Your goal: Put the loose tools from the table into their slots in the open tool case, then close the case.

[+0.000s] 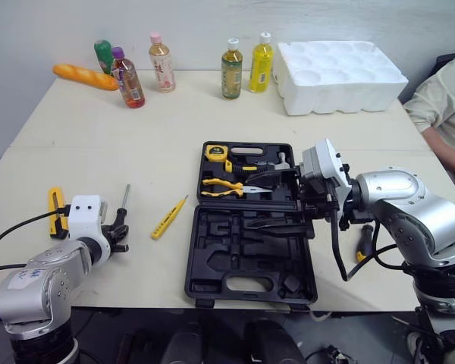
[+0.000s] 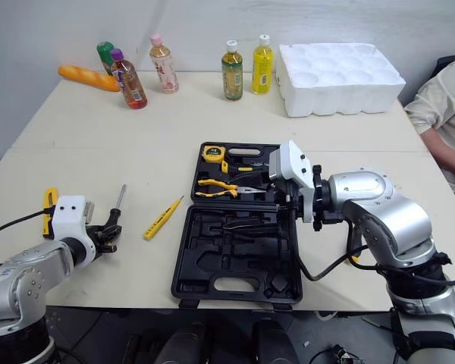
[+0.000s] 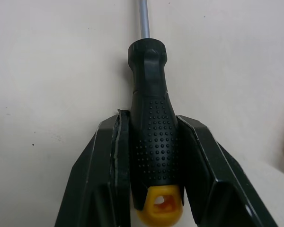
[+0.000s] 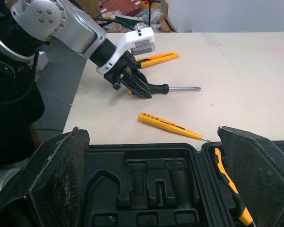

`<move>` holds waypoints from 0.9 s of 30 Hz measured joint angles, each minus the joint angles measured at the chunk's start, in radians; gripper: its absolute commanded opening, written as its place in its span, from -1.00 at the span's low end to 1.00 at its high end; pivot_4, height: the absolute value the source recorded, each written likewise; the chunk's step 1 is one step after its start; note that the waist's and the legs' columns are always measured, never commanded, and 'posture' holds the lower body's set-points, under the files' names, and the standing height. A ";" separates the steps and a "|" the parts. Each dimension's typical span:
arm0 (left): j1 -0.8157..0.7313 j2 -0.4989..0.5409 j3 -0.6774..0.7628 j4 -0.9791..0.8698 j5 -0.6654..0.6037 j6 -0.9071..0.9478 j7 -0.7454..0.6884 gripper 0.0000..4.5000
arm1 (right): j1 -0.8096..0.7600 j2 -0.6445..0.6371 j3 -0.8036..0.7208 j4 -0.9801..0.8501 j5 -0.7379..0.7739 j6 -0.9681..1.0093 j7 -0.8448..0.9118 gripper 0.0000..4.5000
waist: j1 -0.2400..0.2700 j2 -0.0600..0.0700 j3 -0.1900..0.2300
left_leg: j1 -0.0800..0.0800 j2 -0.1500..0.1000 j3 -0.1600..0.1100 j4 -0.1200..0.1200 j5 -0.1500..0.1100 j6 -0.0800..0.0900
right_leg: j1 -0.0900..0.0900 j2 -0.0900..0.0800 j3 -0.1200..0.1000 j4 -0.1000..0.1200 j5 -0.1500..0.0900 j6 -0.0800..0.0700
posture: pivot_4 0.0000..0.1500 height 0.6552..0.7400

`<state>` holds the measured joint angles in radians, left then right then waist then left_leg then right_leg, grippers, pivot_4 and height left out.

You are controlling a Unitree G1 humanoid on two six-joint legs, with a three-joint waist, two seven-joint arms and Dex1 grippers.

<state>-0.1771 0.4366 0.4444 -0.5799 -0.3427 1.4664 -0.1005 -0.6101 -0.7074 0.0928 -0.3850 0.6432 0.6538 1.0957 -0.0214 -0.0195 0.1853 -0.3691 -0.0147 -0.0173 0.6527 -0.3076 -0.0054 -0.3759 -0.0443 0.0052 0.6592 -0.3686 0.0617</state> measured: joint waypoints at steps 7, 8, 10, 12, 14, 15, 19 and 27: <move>0.044 0.166 -0.043 0.008 -0.027 -0.052 -0.131 -0.54 | 0.004 0.004 -0.001 -0.001 -0.007 0.001 -0.007 1.00 | -0.007 -0.001 0.001 | -0.001 0.000 0.000 -0.002 0.001 -0.001 | -0.002 0.000 0.000 -0.001 0.000 0.000 | 1.00 1.00; 0.044 0.206 -0.050 0.006 -0.048 -0.059 -0.171 -0.54 | 0.006 0.004 -0.001 -0.002 -0.007 0.001 -0.011 1.00 | -0.006 -0.002 0.001 | -0.001 0.000 -0.001 -0.003 0.001 -0.002 | -0.002 0.000 0.000 -0.002 0.000 0.000 | 1.00 1.00; 0.045 0.336 -0.087 0.007 -0.075 -0.107 -0.274 -0.54 | 0.009 0.004 -0.002 -0.007 -0.007 0.001 -0.024 1.00 | -0.005 -0.002 0.002 | -0.002 0.000 -0.001 -0.004 0.002 -0.003 | -0.002 0.000 -0.001 -0.003 0.000 0.000 | 1.00 1.00; 0.009 0.486 -0.130 0.030 -0.088 -0.193 -0.393 -0.54 | 0.030 0.000 -0.019 -0.017 -0.007 0.002 -0.044 1.00 | -0.004 -0.002 0.002 | -0.002 0.000 -0.001 -0.004 0.002 -0.003 | -0.003 -0.001 -0.001 -0.004 0.000 -0.001 | 1.00 1.00; -0.075 0.602 -0.169 0.054 -0.105 -0.296 -0.525 -0.54 | 0.053 -0.014 -0.033 -0.027 -0.007 0.007 -0.066 1.00 | 0.002 -0.001 0.003 | -0.003 0.000 -0.001 -0.005 0.001 -0.003 | -0.002 -0.002 -0.002 -0.006 0.000 -0.001 | 1.00 1.00; -0.100 0.620 -0.176 0.055 -0.114 -0.332 -0.561 -0.54 | 0.058 -0.019 -0.037 -0.033 -0.007 0.010 -0.072 1.00 | 0.003 0.001 0.003 | -0.003 -0.001 -0.001 -0.005 0.001 -0.001 | -0.001 -0.004 -0.001 -0.007 0.000 -0.001 | 1.00 1.00; -0.296 0.564 -0.341 0.114 -0.179 -0.372 -0.688 -0.54 | 0.125 -0.069 -0.103 -0.074 0.006 0.049 -0.109 1.00 | 0.018 0.003 0.004 | -0.007 -0.001 -0.002 -0.005 0.000 0.000 | -0.002 -0.003 -0.003 -0.011 0.000 -0.001 | 1.00 1.00; -0.641 0.463 -0.823 0.295 -0.019 -0.558 -0.923 -0.54 | 0.395 -0.176 -0.295 -0.186 0.026 0.129 -0.197 1.00 | 0.022 0.003 0.004 | -0.014 -0.001 -0.001 -0.002 0.000 0.004 | -0.004 0.000 -0.001 -0.011 0.002 0.002 | 1.00 1.00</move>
<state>-0.8185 0.8995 -0.3786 -0.2853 -0.3613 0.9087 -1.0233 -0.2148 -0.8839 -0.2021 -0.5709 0.6695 0.7825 0.8987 0.0008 -0.0164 0.1891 -0.3830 -0.0157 -0.0182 0.6509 -0.3077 -0.0019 -0.3804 -0.0444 0.0039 0.6486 -0.3667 0.0641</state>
